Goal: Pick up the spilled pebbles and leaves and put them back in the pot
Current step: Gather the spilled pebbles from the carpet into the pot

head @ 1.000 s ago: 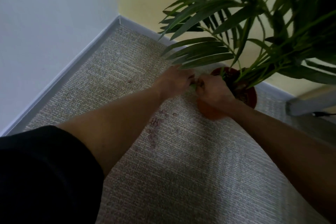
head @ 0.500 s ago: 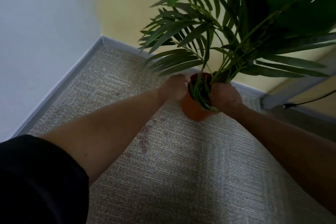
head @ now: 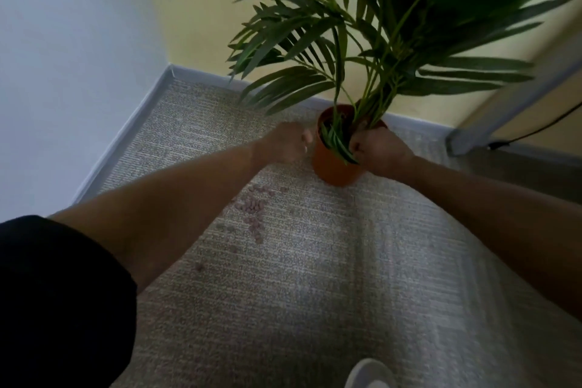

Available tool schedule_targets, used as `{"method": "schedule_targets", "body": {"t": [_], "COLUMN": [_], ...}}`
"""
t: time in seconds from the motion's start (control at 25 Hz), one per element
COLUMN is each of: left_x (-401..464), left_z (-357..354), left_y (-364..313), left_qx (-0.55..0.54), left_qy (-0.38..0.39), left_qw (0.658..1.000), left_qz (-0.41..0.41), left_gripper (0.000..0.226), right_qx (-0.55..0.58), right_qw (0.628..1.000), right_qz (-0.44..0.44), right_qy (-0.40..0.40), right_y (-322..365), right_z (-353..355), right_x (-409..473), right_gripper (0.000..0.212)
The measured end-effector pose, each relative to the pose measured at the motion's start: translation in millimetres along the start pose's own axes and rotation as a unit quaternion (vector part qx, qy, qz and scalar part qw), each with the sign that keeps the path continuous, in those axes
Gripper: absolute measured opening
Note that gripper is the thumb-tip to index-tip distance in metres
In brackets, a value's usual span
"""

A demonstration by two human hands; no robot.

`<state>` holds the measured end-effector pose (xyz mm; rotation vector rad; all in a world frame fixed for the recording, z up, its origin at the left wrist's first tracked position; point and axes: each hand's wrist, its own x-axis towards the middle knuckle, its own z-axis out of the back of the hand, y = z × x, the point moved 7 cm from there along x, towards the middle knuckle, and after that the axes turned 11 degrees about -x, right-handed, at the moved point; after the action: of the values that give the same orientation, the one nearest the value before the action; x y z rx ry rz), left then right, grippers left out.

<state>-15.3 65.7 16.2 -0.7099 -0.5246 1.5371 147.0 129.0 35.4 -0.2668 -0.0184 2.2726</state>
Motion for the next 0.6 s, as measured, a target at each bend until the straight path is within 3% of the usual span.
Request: {"method": "schedule_targets", "body": {"t": [0.28, 0.44, 0.6], "left_x": [-93, -155, -196], "left_z": [3, -27, -69], "left_y": [94, 157, 195], "left_qx": [0.078, 0.134, 0.198], "left_qy": [0.075, 0.133, 0.199], "left_qw": [0.992, 0.978, 0.954], "left_qz": [0.065, 0.091, 0.108], "left_gripper": [0.008, 0.035, 0.060], "right_qx": [0.052, 0.086, 0.080], "right_qw": [0.990, 0.974, 0.966], "right_qz": [0.114, 0.171, 0.193], "right_qy": [0.066, 0.120, 0.151], "right_y": [93, 152, 183], "right_z": [-42, -97, -135], "right_x": [-10, -21, -30], "right_gripper": [0.009, 0.021, 0.054]}}
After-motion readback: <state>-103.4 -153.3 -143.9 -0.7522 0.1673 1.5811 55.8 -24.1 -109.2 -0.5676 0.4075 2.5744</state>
